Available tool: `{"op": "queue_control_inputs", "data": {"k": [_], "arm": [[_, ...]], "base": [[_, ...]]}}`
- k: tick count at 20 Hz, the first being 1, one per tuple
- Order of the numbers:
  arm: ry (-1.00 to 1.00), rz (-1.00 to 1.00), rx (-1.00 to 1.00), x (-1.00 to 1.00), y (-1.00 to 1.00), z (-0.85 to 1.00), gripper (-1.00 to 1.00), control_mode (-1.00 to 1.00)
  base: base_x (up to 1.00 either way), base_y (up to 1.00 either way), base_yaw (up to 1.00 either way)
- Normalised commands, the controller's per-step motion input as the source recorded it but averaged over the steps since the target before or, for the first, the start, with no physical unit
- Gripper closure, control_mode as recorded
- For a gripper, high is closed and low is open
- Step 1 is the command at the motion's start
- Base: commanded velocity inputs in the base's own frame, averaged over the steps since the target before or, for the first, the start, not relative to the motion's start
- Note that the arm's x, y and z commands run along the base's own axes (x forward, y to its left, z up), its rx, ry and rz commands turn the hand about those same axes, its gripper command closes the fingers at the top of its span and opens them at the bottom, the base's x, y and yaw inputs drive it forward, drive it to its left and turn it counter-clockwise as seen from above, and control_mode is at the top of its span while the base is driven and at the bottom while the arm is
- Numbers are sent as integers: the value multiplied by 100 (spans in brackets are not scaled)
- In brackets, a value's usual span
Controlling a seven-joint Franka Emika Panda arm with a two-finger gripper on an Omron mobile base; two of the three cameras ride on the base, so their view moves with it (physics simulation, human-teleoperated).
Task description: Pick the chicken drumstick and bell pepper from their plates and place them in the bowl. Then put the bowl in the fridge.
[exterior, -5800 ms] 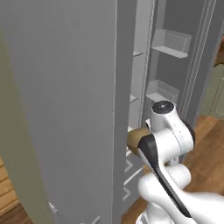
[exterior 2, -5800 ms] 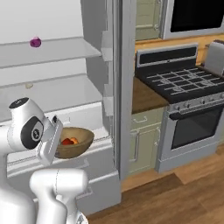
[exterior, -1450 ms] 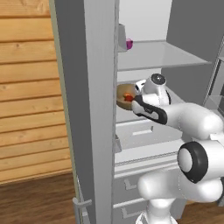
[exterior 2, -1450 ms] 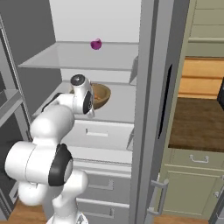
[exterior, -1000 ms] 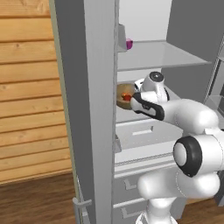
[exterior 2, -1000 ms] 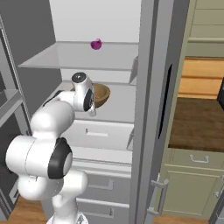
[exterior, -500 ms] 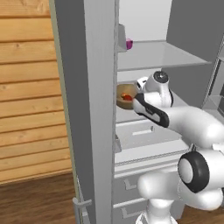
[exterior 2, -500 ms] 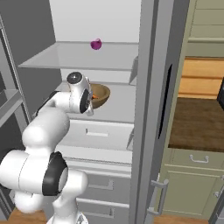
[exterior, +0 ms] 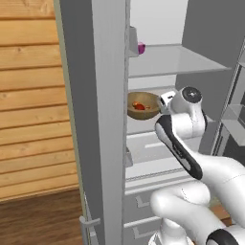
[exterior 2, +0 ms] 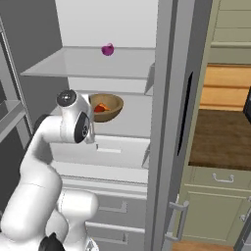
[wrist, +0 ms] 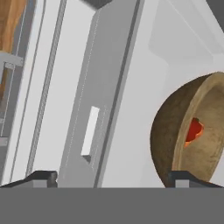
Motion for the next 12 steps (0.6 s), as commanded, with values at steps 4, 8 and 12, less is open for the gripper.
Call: {"op": "queue_control_inputs", "data": {"k": [4, 8, 12], "arm": [[4, -11, 9, -100, 0, 64, -100, -100], [0, -8, 4, -100, 0, 15, -100, -100], [-5, -5, 1, -100, 0, -1, -100, -100]], "base": [[0, 0, 0], [0, 0, 0], [0, 0, 0]]}}
